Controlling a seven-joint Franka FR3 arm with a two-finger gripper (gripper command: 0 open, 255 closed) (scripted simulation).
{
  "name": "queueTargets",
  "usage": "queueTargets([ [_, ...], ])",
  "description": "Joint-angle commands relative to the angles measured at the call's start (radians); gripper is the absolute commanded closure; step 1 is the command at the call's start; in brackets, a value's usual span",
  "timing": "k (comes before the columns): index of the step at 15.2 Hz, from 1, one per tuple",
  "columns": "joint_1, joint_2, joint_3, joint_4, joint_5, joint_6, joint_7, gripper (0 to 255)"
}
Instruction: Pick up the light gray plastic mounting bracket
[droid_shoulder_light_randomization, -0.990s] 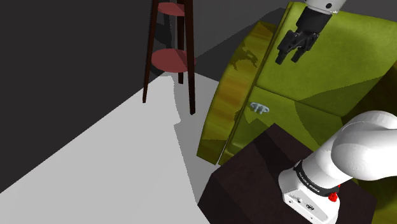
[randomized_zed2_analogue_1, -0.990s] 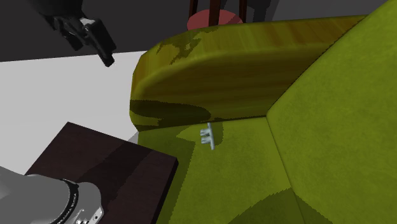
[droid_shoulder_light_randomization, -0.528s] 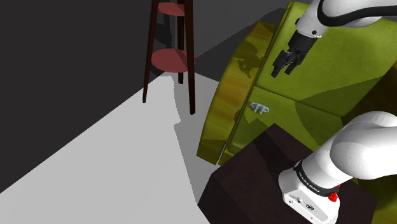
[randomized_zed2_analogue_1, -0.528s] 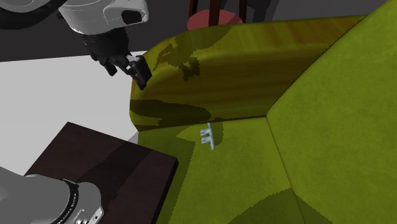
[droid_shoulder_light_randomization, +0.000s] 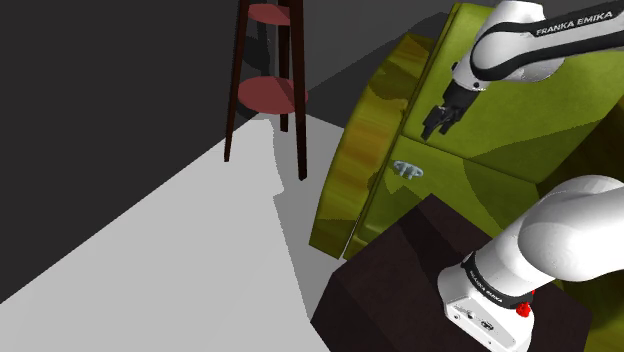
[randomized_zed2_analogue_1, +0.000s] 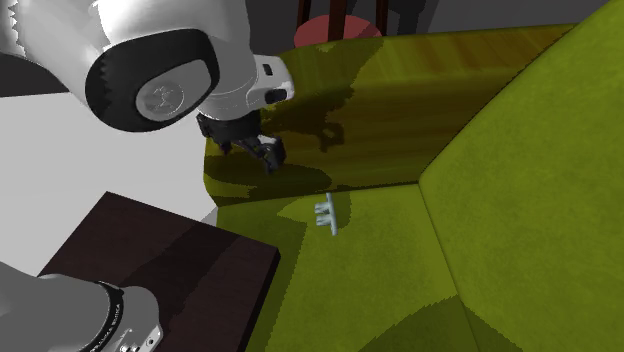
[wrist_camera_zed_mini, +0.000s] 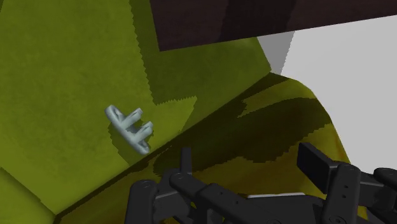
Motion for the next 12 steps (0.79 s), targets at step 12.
queueTargets([
  [12, 0.116, 0.596, -0.249, 0.119, 0.424, 0.399, -0.551, 0],
])
